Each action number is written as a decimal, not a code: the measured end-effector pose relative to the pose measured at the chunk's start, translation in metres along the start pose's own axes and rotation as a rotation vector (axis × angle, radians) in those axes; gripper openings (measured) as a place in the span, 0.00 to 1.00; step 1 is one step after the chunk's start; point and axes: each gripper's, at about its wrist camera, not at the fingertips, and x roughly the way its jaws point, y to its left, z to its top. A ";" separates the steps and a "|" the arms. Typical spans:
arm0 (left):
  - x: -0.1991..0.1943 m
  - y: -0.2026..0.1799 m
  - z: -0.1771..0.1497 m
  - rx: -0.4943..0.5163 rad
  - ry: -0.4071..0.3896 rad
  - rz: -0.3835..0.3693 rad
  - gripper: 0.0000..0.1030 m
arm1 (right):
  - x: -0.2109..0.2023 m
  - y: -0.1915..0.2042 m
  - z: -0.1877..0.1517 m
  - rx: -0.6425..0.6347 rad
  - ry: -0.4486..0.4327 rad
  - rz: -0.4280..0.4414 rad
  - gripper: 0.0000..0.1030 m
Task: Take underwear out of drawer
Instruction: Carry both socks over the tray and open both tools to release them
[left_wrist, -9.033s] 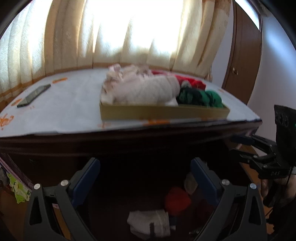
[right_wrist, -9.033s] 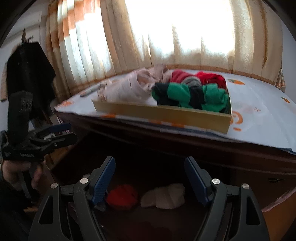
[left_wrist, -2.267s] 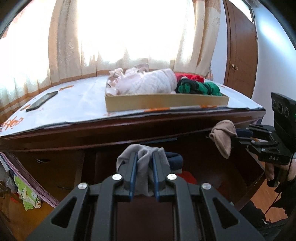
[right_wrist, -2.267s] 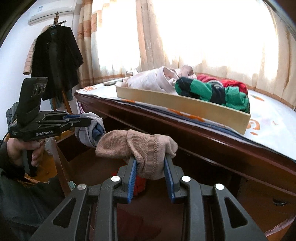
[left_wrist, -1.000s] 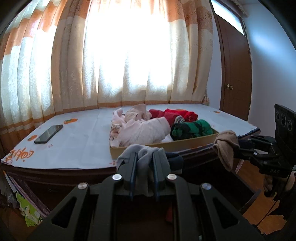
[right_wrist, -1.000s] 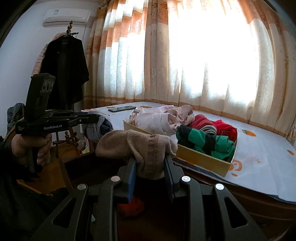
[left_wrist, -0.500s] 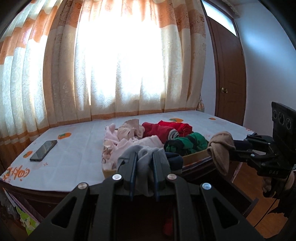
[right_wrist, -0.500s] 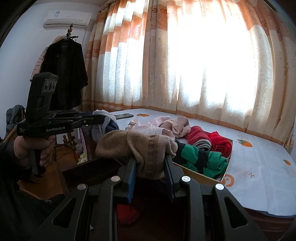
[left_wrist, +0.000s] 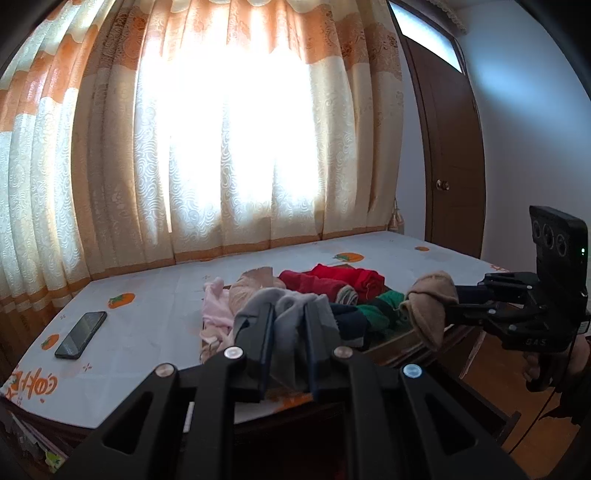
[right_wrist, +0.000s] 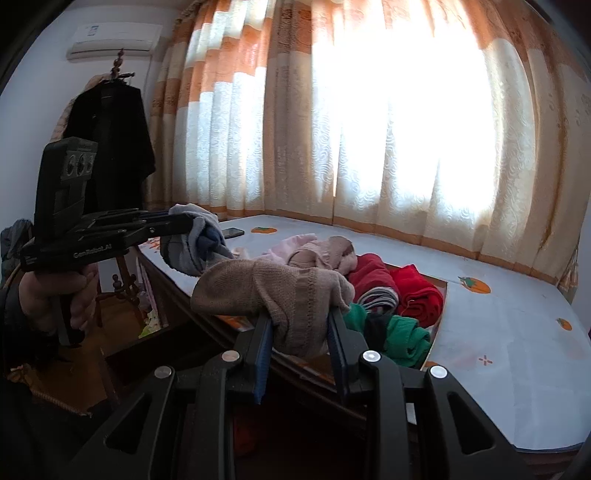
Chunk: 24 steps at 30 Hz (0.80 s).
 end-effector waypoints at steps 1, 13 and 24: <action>0.002 0.000 0.001 0.003 0.000 -0.001 0.13 | 0.002 -0.003 0.001 0.010 0.003 -0.003 0.30; 0.038 0.005 0.020 0.006 0.024 -0.027 0.13 | 0.026 -0.034 0.012 0.077 0.059 -0.043 0.30; 0.068 0.007 0.034 0.032 0.045 -0.009 0.13 | 0.045 -0.051 0.027 0.082 0.085 -0.075 0.30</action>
